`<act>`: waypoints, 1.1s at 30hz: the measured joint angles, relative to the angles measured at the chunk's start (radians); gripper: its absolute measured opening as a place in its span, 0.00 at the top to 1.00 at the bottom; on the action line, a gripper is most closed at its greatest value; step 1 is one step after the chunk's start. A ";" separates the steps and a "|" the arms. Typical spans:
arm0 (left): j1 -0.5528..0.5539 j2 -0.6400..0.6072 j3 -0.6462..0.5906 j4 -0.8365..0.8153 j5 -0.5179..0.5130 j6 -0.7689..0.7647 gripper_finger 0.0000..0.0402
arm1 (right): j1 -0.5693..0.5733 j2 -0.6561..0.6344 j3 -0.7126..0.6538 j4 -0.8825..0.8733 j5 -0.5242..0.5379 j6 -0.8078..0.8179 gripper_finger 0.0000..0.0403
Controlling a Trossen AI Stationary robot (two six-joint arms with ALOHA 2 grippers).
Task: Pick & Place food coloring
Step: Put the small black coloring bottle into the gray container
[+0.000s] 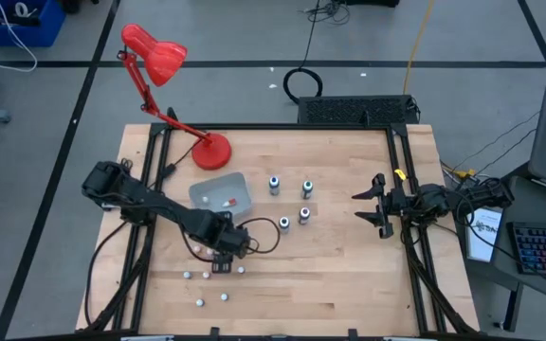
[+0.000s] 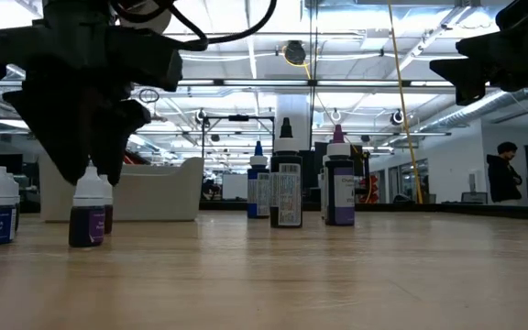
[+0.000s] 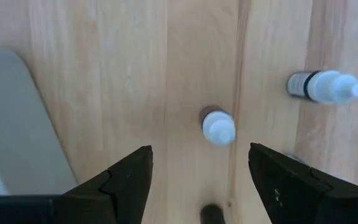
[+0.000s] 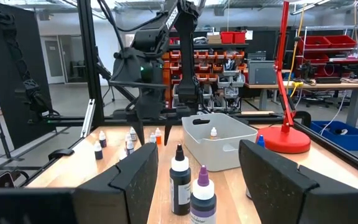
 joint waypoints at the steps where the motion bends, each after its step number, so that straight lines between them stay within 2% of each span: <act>1: -0.002 0.000 0.000 0.010 0.000 0.000 0.34 | 0.000 0.000 0.000 0.000 0.000 0.000 0.47; 9: -0.008 0.018 0.000 0.028 0.000 0.000 0.37 | 0.000 0.000 0.000 0.000 0.000 0.000 0.47; 17: -0.010 0.049 0.001 0.062 0.014 0.015 0.36 | 0.000 0.000 0.000 0.000 0.000 0.000 0.47; 33: -0.009 0.058 0.001 0.071 0.018 0.035 0.45 | 0.000 0.000 0.000 0.000 0.000 0.000 0.47</act>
